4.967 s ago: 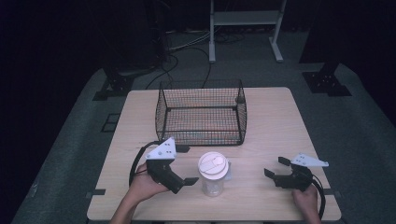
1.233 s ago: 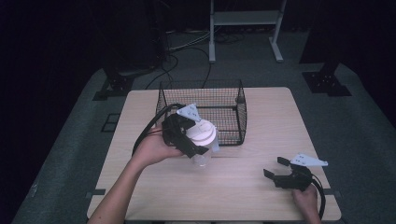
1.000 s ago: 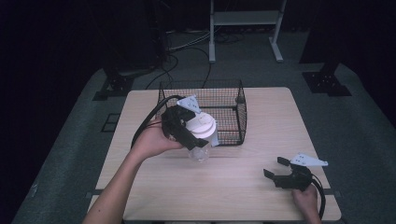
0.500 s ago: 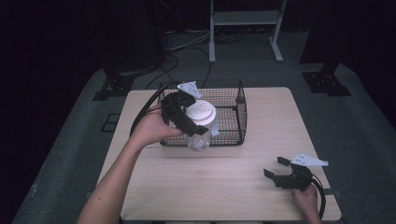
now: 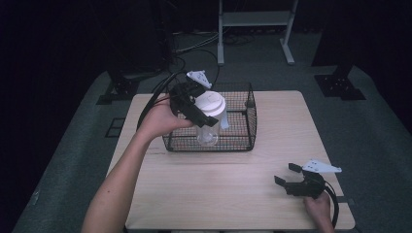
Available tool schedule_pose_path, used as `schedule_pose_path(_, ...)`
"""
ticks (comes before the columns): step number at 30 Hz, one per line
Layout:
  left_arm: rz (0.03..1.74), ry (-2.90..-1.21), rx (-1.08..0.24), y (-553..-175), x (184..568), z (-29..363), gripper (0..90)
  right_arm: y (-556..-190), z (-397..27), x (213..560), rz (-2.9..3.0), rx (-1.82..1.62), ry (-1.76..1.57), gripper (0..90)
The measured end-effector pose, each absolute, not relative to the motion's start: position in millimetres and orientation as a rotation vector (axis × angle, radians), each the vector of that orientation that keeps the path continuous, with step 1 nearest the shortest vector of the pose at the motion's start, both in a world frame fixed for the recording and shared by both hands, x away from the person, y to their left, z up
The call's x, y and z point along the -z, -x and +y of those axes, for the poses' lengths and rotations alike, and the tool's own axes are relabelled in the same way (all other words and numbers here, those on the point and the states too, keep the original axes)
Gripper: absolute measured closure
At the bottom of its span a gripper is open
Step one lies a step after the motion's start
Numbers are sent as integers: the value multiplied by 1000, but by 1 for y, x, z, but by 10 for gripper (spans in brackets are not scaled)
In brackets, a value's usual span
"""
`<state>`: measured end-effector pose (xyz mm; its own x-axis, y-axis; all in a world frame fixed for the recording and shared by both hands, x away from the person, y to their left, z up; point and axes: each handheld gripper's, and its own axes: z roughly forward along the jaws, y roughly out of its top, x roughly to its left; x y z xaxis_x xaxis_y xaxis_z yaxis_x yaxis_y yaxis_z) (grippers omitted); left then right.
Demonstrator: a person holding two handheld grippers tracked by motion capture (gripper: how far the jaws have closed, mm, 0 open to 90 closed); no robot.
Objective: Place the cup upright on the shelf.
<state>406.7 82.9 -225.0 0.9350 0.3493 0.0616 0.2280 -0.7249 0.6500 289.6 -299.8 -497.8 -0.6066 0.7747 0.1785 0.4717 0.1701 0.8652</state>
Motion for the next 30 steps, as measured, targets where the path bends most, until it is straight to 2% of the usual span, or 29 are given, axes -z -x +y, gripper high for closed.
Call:
schedule_pose_path(22,520,-2431,-278,-451,220,77,51,-290,-300,498,2154,-1408,-1189,129)
schedule_pose_path(30,608,-2438,-282,-476,231,76,51,-290,-299,498,2152,-1413,-1193,129)
